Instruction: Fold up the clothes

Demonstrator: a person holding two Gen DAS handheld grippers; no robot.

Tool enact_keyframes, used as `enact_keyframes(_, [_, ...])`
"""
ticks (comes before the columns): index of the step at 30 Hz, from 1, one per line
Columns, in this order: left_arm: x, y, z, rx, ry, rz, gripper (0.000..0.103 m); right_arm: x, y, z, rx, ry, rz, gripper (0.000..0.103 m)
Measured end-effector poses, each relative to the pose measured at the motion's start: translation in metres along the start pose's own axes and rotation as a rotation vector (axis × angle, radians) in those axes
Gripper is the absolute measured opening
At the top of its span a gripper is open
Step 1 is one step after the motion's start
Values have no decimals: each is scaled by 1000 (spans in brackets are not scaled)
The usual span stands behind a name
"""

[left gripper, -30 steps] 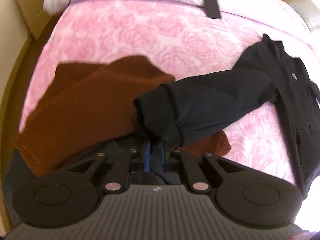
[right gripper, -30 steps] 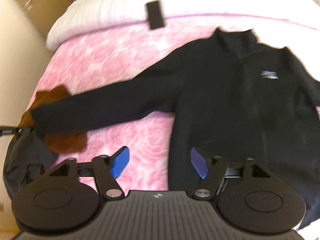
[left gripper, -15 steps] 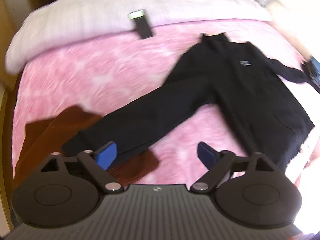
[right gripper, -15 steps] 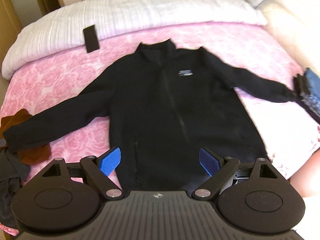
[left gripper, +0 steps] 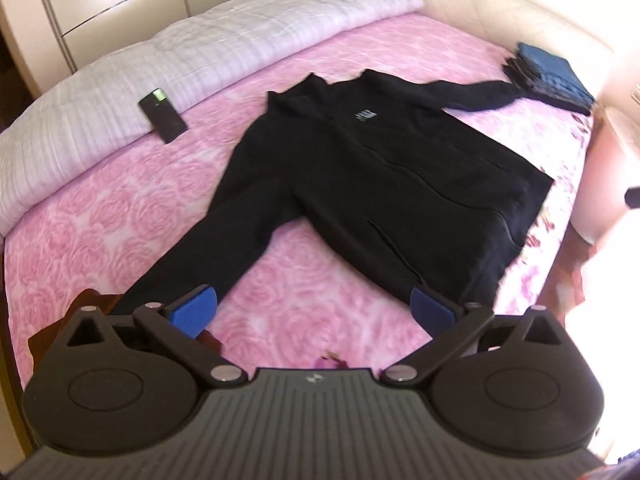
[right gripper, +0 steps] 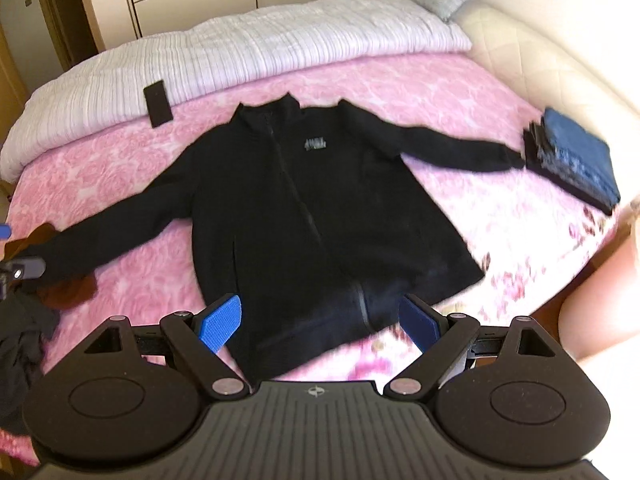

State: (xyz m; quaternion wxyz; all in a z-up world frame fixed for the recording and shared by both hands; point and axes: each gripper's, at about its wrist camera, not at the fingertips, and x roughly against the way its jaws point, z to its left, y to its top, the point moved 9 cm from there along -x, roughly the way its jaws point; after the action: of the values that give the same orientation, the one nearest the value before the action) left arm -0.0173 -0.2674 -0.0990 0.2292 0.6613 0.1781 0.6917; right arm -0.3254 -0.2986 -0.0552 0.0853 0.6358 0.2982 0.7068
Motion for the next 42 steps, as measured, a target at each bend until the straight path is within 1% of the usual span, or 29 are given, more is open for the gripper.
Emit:
enact_keyframes(4, [9,-12,-17,-1,-11,4,102,7,-29,-2,19,8,31,88])
enact_keyframes(9, [17,-22,-16,9,-2,4,102,14,-50,-4,19,14,49,88])
enact_keyframes(16, [35,-22,9,50,49,-29,102,15,-43,4,47,32,30,88])
enact_keyframes(19, [41,-31,25,77,86,-31,102,11,-37,13,72,49,24,88])
enact_keyframes(23, [47,-53,57,89,156,-8,102,2,-29,38,135,102,13,88])
enact_keyframes(28, [57,-91,112,115,269,33,102,-20,-20,95,221,229,22,88])
enact_keyframes(29, [59,-98,125,123,294,40,102,-25,-17,113,241,279,23,88])
enact_keyframes(31, [63,-114,158,164,332,55,102,-30,-9,153,341,341,2,88])
enact_keyframes(33, [63,-124,187,208,348,55,102,-31,1,193,435,383,-41,88])
enact_keyframes(35, [60,-131,215,241,355,50,102,-35,12,237,499,453,-94,86])
enact_keyframes(37, [51,-135,238,246,349,43,102,-46,19,281,565,492,-132,74])
enact_keyframes(38, [46,-136,247,233,335,36,102,-55,21,300,591,500,-141,68])
enact_keyframes(39, [40,-136,256,217,319,29,102,-66,20,321,616,517,-134,57])
enact_keyframes(40, [31,-135,263,175,292,14,102,-77,18,341,641,533,-128,51])
enact_keyframes(42, [11,-134,276,75,243,-2,102,-101,14,379,700,551,-115,51])
